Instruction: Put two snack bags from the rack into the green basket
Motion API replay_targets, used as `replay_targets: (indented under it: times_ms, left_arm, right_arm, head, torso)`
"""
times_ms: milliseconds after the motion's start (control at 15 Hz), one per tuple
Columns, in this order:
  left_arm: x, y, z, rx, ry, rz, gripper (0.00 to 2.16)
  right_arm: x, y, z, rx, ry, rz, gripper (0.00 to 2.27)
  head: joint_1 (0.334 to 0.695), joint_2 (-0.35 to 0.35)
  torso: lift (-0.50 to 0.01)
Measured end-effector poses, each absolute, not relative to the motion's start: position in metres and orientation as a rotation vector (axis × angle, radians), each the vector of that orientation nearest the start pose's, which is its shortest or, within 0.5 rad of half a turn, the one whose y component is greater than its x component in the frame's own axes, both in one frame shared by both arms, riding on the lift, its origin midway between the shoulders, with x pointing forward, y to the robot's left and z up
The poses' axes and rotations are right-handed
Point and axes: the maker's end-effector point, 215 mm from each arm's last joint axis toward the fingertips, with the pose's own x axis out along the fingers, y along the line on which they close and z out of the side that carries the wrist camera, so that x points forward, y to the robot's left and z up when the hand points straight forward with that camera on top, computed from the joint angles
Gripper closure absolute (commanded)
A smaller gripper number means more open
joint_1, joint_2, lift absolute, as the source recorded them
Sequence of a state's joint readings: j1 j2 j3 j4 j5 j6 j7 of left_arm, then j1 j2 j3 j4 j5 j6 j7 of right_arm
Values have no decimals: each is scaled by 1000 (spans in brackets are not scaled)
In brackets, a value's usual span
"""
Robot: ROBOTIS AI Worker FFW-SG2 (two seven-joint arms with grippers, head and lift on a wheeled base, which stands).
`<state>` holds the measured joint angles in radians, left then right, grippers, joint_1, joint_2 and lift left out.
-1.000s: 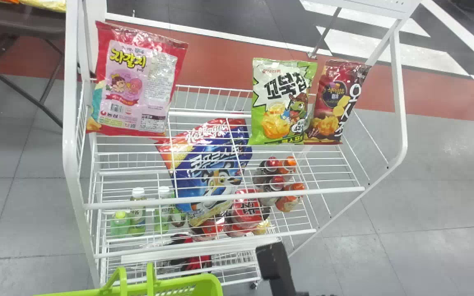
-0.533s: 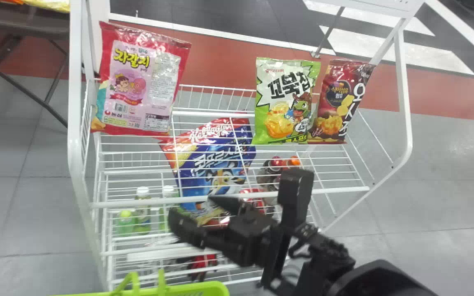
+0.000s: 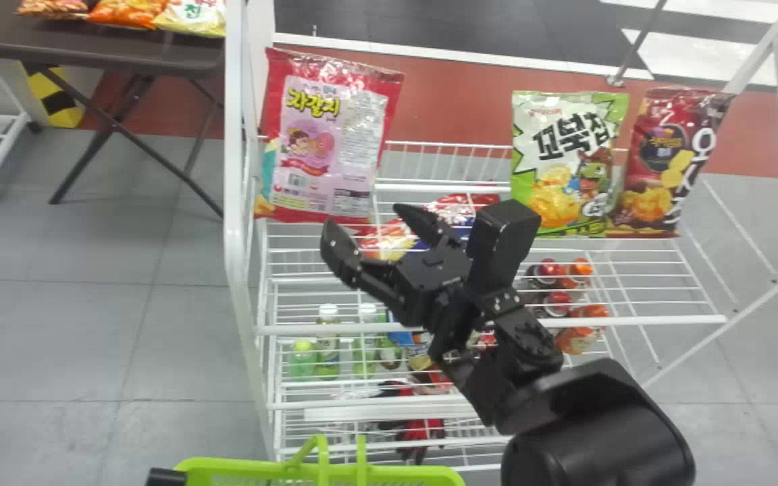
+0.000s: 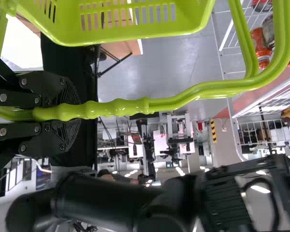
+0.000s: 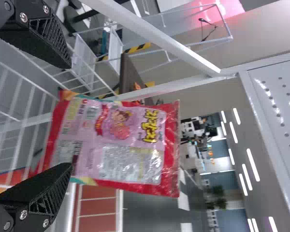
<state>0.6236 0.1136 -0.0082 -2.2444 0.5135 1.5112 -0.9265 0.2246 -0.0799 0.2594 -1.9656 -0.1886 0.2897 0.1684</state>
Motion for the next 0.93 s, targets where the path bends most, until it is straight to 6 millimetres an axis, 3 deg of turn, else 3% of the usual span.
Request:
replay_targets:
  times_ms: [400, 933]
  left_arm:
    - [113, 5, -422, -973, 1259, -1126, 1517]
    - [116, 11, -421, -990, 1254, -1134, 1517]
  right_arm:
    - [562, -1, -323, 49, 72, 415, 90]
    - [623, -9, -352, -66, 118, 354, 97]
  head:
    - [695, 2]
    - [695, 2]
  torso:
    - [-7]
    - [-7]
